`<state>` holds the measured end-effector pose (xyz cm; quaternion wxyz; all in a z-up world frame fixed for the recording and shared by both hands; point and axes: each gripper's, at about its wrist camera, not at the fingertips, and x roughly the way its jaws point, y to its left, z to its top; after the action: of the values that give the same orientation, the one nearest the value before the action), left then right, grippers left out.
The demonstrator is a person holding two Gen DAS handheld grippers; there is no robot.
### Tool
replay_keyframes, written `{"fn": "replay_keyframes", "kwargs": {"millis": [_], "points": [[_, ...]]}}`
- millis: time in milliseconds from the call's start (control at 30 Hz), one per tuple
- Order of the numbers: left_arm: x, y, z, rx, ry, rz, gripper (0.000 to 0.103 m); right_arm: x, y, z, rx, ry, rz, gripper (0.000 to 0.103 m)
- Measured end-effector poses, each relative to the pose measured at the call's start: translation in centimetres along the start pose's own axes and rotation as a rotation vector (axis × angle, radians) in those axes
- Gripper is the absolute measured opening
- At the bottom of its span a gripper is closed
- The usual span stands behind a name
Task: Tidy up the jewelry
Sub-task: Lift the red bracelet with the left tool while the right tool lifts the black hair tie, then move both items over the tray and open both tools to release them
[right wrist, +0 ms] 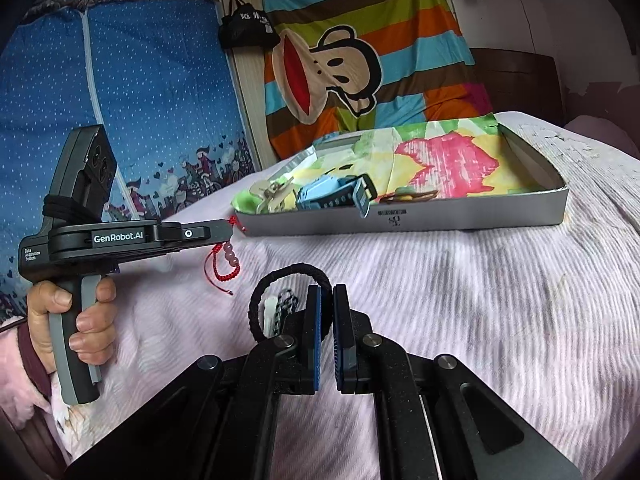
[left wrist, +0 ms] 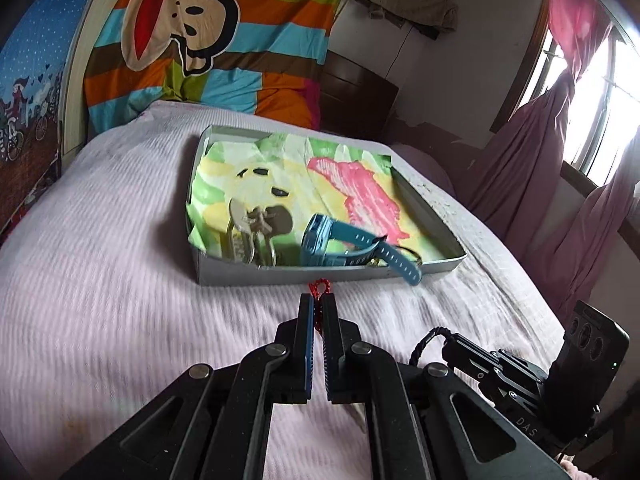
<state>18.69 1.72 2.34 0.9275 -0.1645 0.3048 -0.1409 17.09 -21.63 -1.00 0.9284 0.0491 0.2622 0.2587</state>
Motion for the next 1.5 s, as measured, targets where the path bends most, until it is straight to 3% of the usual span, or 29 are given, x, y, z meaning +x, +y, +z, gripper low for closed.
{"fn": "replay_keyframes", "kwargs": {"millis": [200, 433, 733, 1200, 1267, 1300, 1400, 1500], "points": [[0.8, -2.4, 4.8, 0.067, -0.068, 0.059, 0.004, 0.0, -1.8, 4.0, 0.045, -0.084, -0.059, 0.005], [4.4, -2.5, 7.8, 0.081, -0.050, 0.136, 0.004, 3.8, -4.7, 8.4, 0.153, -0.088, -0.190, 0.005], [6.8, -1.6, 7.1, 0.049, -0.019, 0.160, 0.004, 8.4, -4.7, 8.6, 0.167, -0.014, -0.251, 0.005], [7.5, -2.2, 5.8, 0.081, 0.015, 0.174, 0.005, 9.7, -4.5, 8.2, 0.137, 0.040, -0.302, 0.006], [7.4, -2.3, 5.7, 0.081, 0.016, 0.165, 0.007, 9.7, -4.4, 8.2, 0.129, 0.042, -0.297, 0.006], [7.3, -2.2, 5.7, 0.080, 0.015, 0.162, 0.013, 9.6, -4.3, 8.1, 0.123, 0.042, -0.296, 0.007], [6.8, -2.0, 5.6, 0.061, 0.001, 0.149, 0.028, 9.2, -4.2, 8.0, 0.110, 0.037, -0.301, 0.017], [6.4, -1.8, 5.4, 0.047, -0.010, 0.141, 0.029, 8.4, -4.3, 7.8, 0.108, 0.018, -0.298, 0.032]]}}
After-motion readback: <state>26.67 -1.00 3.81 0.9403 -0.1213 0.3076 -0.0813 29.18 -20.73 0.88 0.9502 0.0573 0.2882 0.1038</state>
